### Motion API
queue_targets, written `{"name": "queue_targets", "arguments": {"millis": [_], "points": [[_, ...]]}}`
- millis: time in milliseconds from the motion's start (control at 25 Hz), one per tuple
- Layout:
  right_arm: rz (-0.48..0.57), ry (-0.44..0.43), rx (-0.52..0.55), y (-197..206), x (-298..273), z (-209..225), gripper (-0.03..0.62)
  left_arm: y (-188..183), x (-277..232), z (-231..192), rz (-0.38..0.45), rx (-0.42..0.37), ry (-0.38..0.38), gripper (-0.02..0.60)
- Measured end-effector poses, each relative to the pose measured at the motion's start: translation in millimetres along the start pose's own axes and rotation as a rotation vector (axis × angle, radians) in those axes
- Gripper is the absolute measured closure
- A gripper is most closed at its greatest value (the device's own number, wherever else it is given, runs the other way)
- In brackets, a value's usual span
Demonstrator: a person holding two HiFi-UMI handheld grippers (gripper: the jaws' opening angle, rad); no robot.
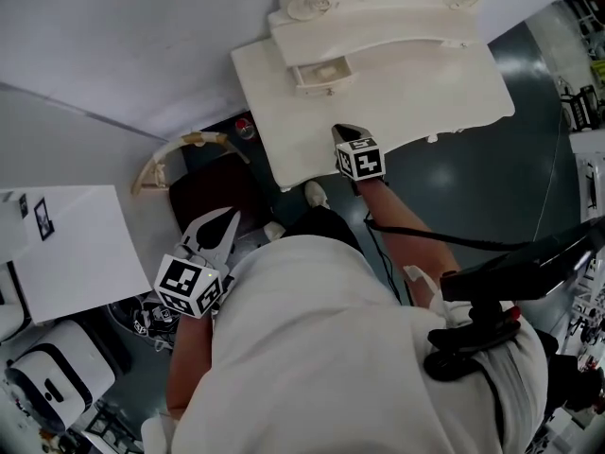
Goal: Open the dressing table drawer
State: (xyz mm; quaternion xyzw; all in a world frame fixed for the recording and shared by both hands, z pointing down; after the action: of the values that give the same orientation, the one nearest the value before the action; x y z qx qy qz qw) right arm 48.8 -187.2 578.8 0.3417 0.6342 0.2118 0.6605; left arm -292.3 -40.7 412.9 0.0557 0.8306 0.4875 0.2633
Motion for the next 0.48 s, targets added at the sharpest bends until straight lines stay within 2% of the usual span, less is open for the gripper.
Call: {"name": "queue_targets", "arguments": {"millis": [480], "points": [[0.029,-0.088,0.095,14,69,-35,0.593,15,9,11,0.011,-0.012,0.041,0.58]]}}
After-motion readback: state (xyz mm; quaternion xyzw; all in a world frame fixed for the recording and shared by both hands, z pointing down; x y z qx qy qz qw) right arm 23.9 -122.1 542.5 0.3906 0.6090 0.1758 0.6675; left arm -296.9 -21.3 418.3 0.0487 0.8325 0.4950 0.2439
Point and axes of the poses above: the fingertips, and each gripper's own axes: x backward along the fingers, z to its right, y out of its underside, the point moved 10 cm from there along x, backward along the fingers, and after that the axes turned 13 degrees about y, right-handed, at the moved point
